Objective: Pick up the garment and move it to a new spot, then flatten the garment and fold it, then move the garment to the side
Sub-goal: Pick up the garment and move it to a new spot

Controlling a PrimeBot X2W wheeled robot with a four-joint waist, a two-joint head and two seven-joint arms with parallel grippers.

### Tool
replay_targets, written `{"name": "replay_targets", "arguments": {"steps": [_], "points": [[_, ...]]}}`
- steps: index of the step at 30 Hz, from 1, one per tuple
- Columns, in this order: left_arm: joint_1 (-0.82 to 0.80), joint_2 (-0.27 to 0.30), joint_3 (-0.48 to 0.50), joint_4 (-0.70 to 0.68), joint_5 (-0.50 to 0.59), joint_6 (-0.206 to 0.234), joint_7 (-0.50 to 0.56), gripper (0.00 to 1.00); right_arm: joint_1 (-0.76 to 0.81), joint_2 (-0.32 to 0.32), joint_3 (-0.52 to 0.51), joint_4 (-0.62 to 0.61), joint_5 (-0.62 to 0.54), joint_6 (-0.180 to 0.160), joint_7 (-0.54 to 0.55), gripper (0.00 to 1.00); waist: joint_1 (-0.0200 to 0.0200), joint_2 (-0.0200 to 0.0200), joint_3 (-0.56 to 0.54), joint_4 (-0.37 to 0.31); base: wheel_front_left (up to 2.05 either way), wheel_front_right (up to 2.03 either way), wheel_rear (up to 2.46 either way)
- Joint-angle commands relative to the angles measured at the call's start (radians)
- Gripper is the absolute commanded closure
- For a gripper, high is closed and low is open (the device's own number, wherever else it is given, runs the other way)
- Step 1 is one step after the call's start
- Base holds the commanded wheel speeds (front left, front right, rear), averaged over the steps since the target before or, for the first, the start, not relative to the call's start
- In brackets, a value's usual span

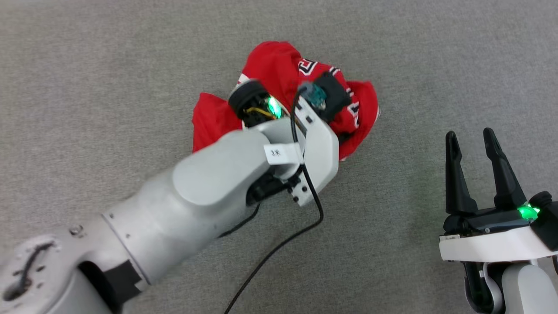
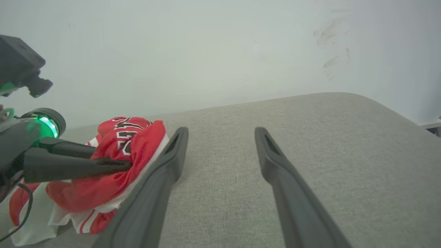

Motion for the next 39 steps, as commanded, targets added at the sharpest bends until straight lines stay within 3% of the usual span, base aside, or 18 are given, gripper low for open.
{"name": "replay_targets", "arguments": {"steps": [1, 7, 8, 9, 10, 21, 26, 31, 39], "points": [[0.055, -0.033, -0.002, 0.048, 0.041, 0.002, 0.008, 1.00, -0.020, 0.002, 0.001, -0.002, 0.005, -0.001, -0.002, 0.00, -0.0001, 0.0000, 0.017, -0.016, 0.00, 0.00, 0.00], [0.139, -0.086, -0.004, 0.117, 0.098, 0.002, 0.032, 1.00, -0.023, 0.002, -0.001, 0.006, 0.003, -0.001, -0.002, 0.00, -0.0001, 0.0000, 0.016, -0.018, 0.00, 0.00, 0.00], [0.140, -0.090, -0.004, 0.123, 0.098, 0.002, 0.013, 0.96, -0.022, 0.002, -0.005, 0.008, 0.001, -0.001, -0.002, 0.00, -0.0001, 0.0000, 0.011, -0.014, 0.00, 0.00, 0.00], [0.131, -0.090, -0.003, 0.126, 0.116, 0.001, -0.007, 0.16, -0.019, 0.002, -0.008, 0.009, -0.001, -0.001, -0.002, 0.00, -0.0001, 0.0000, 0.005, -0.010, 0.00, 0.00, 0.00], [0.119, -0.091, -0.003, 0.132, 0.131, 0.001, -0.039, 0.00, -0.015, 0.002, -0.009, 0.010, -0.003, -0.001, -0.002, 0.00, -0.0001, 0.0000, -0.002, -0.004, 0.00, 0.00, 0.00], [0.124, -0.136, 0.043, 0.217, 0.139, 0.011, -0.438, 0.00, 0.065, 0.002, -0.017, 0.031, -0.030, -0.001, -0.002, 0.00, -0.0001, 0.0000, -0.169, 0.080, 0.00, 0.00, 0.00], [0.203, -0.092, 0.114, 0.199, 0.171, 0.099, -0.484, 0.00, 0.111, 0.002, -0.012, 0.039, -0.046, -0.001, -0.002, 0.00, -0.0001, 0.0000, -0.255, 0.119, 0.00, 0.00, 0.00], [0.347, -0.008, 0.277, 0.047, 0.263, 0.214, -0.487, 0.00, 0.144, 0.002, -0.024, 0.041, -0.056, -0.001, -0.002, 0.00, -0.0001, 0.0000, -0.308, 0.156, 0.00, 0.00, 0.00], [0.612, 0.088, 0.535, -0.130, 0.396, 0.322, -0.486, 0.00, 0.201, 0.002, -0.036, 0.047, -0.060, -0.001, -0.002, 0.00, -0.0001, 0.0000, -0.378, 0.200, 0.00, 0.00, 0.00]]}}
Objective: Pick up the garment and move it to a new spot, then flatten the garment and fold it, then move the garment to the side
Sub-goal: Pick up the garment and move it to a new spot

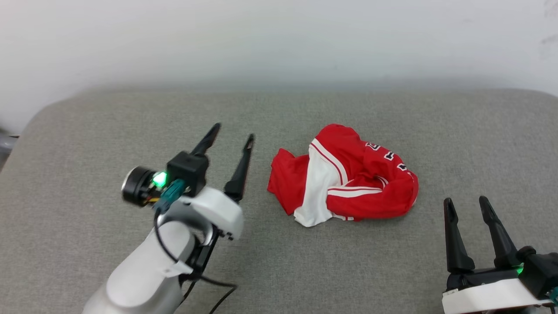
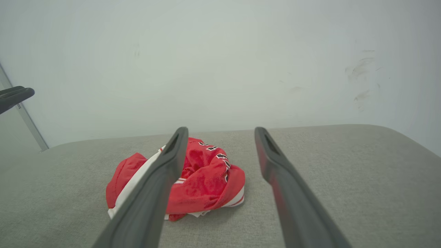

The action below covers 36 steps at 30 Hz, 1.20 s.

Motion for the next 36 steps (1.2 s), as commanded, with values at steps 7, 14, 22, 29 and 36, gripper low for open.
{"name": "replay_targets", "arguments": {"steps": [7, 14, 22, 29, 36], "points": [[0.228, 0.017, 0.208, -0.121, 0.117, 0.072, -0.002, 0.00, 0.038, 0.001, -0.007, 0.010, -0.006, 0.000, -0.002, 0.00, 0.0001, -0.0001, -0.058, 0.035, 0.00, 0.00, 0.00], [0.395, -0.018, 0.342, -0.188, 0.213, 0.075, -0.003, 0.00, 0.047, 0.001, -0.011, 0.017, 0.005, 0.000, -0.002, 0.00, 0.0001, -0.0001, -0.077, 0.040, 0.00, 0.00, 0.00], [0.525, -0.089, 0.438, -0.219, 0.299, 0.041, -0.003, 0.00, 0.064, 0.001, -0.028, 0.027, 0.020, 0.000, -0.002, 0.00, 0.0001, -0.0001, -0.092, 0.031, 0.00, 0.00, 0.00], [0.604, -0.149, 0.501, -0.210, 0.359, -0.003, -0.003, 0.00, 0.086, 0.001, -0.043, 0.037, 0.040, 0.000, -0.002, 0.00, 0.0001, -0.0001, -0.103, 0.031, 0.00, 0.00, 0.00], [0.637, -0.192, 0.554, -0.193, 0.411, -0.046, -0.003, 0.00, 0.100, 0.001, -0.044, 0.051, 0.045, 0.000, -0.002, 0.00, 0.0001, -0.0001, -0.107, 0.029, 0.00, 0.00, 0.00]]}}
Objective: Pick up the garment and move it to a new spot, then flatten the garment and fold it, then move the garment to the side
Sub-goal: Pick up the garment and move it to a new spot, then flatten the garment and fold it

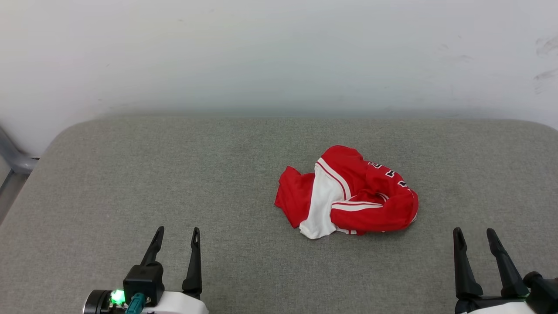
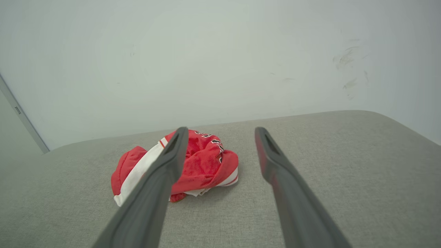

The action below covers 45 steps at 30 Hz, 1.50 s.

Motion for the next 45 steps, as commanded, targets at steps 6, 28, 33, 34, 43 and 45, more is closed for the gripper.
{"name": "replay_targets", "arguments": {"steps": [6, 28, 33, 34, 43, 45], "points": [[0.032, -0.030, 0.046, 0.014, 0.042, -0.039, -0.003, 0.00, 0.020, 0.002, 0.003, 0.015, 0.003, 0.000, -0.002, 0.00, 0.0000, 0.0000, -0.001, -0.002, 0.00, 0.00, 0.00], [-0.149, -0.051, 0.072, 0.030, 0.096, -0.199, -0.003, 0.00, -0.011, 0.002, 0.017, 0.015, -0.002, 0.000, -0.002, 0.00, 0.0000, 0.0000, 0.025, 0.007, 0.00, 0.00, 0.00], [-0.319, -0.026, 0.023, 0.055, 0.088, -0.252, -0.003, 0.00, -0.029, 0.002, 0.025, 0.010, -0.010, 0.000, -0.002, 0.00, 0.0000, 0.0000, 0.050, 0.000, 0.00, 0.00, 0.00], [-0.357, -0.020, 0.009, 0.066, 0.080, -0.259, -0.002, 0.00, -0.031, 0.001, 0.029, 0.008, -0.011, 0.000, -0.002, 0.00, 0.0000, 0.0000, 0.057, -0.004, 0.00, 0.00, 0.00], [-0.675, 0.078, -0.278, 0.140, -0.112, -0.273, 0.179, 0.00, -0.086, 0.001, 0.045, -0.001, -0.010, 0.000, -0.002, 0.00, 0.0000, 0.0000, 0.146, -0.045, 0.00, 0.00, 0.00], [-0.739, 0.104, -0.370, 0.146, -0.181, -0.273, 0.237, 0.00, -0.099, 0.002, 0.046, -0.002, -0.008, 0.000, -0.002, 0.00, 0.0000, 0.0000, 0.161, -0.052, 0.00, 0.00, 0.00]]}}
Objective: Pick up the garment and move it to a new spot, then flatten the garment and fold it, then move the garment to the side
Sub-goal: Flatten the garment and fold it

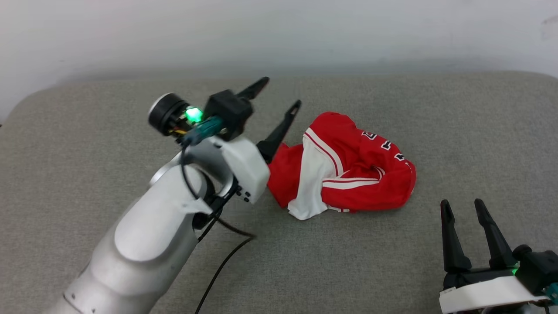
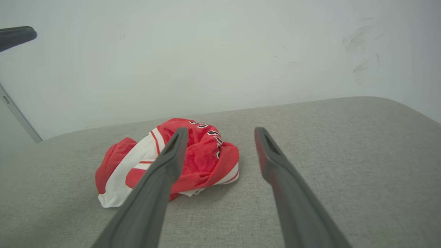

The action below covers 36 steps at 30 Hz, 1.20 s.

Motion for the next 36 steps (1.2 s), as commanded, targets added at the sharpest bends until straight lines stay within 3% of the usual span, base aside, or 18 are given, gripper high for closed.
{"name": "replay_targets", "arguments": {"steps": [1, 11, 19, 24, 33, 36], "points": [[-0.046, 0.020, -0.062, 0.005, -0.047, 0.000, 0.044, 0.00, -0.018, 0.002, 0.002, -0.003, 0.002, 0.000, -0.002, 0.00, -0.0001, 0.0000, 0.023, -0.016, 0.00, 0.00, 0.00], [-0.276, 0.125, -0.479, 0.017, -0.389, -0.001, 0.398, 0.00, -0.080, 0.002, 0.020, -0.010, 0.010, 0.000, -0.002, 0.00, -0.0001, 0.0000, 0.101, -0.062, 0.00, 0.00, 0.00], [-0.369, 0.189, -0.687, -0.024, -0.573, -0.001, 0.594, 0.00, -0.117, 0.002, 0.028, -0.017, 0.024, 0.000, -0.002, 0.00, -0.0001, 0.0000, 0.178, -0.101, 0.00, 0.00, 0.00], [-0.366, 0.204, -0.712, -0.033, -0.563, -0.001, 0.655, 0.00, -0.149, 0.002, 0.035, -0.023, 0.028, 0.000, -0.002, 0.00, -0.0001, 0.0000, 0.225, -0.124, 0.00, 0.00, 0.00], [-0.240, 0.227, -0.728, -0.014, -0.414, -0.001, 0.830, 0.00, -0.192, 0.002, 0.036, -0.025, 0.034, 0.000, -0.002, 0.00, -0.0001, 0.0000, 0.289, -0.154, 0.00, 0.00, 0.00], [-0.224, 0.245, -0.733, 0.004, -0.421, -0.001, 0.829, 0.00, -0.191, 0.002, 0.033, -0.023, 0.035, 0.000, -0.002, 0.00, -0.0001, 0.0000, 0.295, -0.155, 0.00, 0.00, 0.00]]}}
